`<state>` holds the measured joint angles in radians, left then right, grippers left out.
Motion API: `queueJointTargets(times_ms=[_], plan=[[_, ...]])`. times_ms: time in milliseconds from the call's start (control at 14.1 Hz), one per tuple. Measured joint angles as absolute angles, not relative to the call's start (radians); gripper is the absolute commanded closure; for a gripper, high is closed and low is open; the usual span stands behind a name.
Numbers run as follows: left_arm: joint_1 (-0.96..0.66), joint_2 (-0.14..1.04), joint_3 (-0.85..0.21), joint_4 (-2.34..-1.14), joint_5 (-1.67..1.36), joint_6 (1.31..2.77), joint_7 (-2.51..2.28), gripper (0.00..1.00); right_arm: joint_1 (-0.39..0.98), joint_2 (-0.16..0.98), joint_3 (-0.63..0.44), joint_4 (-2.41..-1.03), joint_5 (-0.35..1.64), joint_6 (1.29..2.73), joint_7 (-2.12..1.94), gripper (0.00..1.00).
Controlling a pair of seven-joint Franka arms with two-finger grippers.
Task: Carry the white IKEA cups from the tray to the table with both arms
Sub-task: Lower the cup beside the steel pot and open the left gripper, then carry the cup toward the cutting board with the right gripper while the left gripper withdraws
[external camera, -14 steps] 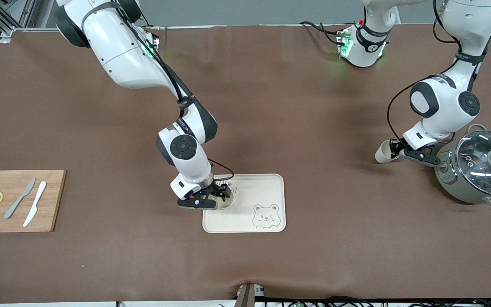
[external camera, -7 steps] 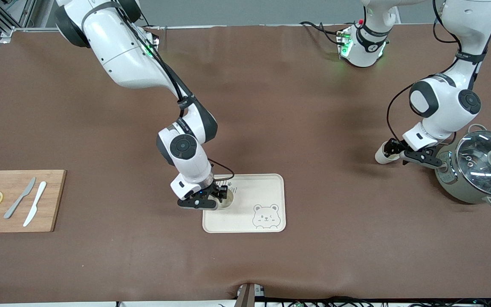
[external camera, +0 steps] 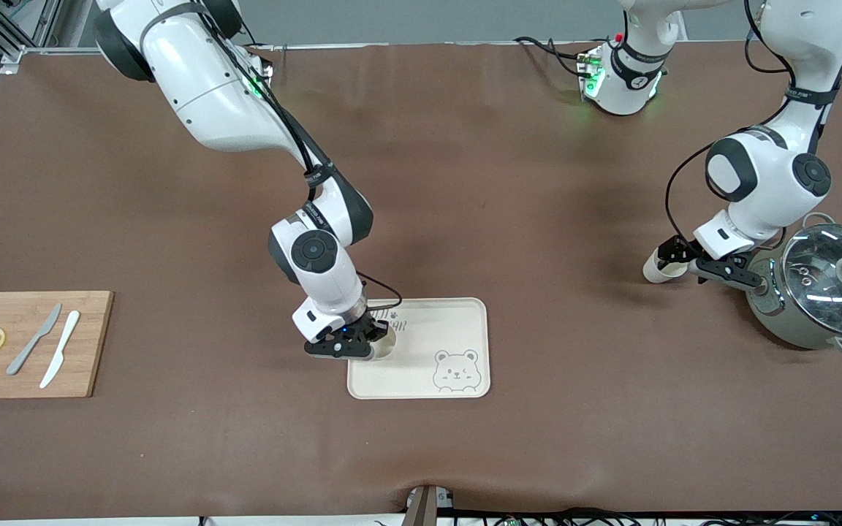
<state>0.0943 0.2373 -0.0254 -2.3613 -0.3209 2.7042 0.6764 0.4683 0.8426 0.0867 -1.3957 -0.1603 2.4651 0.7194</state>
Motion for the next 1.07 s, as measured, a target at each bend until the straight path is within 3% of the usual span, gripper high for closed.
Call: queueJointTargets(times_ms=[426, 569, 782, 1066], plan=[[0.104, 0.247, -0.017, -2.254, -0.223, 2.568, 0.6, 0.0, 0.468, 0.842, 0.088, -1.376, -0.159, 2.461, 0.721, 1.0], [0.104, 0.263, -0.017, -2.181, -0.125, 2.485, 0.496, 0.0, 0.468, 0.834, 0.092, -1.342, -0.157, 2.394, 0.723, 1.0], [0.094, 0.324, -0.023, -1.971, -0.029, 2.313, 0.345, 0.0, 0.468, 0.773, 0.096, -1.273, -0.154, 2.194, 0.723, 1.0], [0.014, 0.464, -0.026, -1.654, -0.018, 2.144, 0.077, 0.0, 0.435, 0.584, 0.089, -1.251, -0.091, 1.935, 0.617, 1.0]])
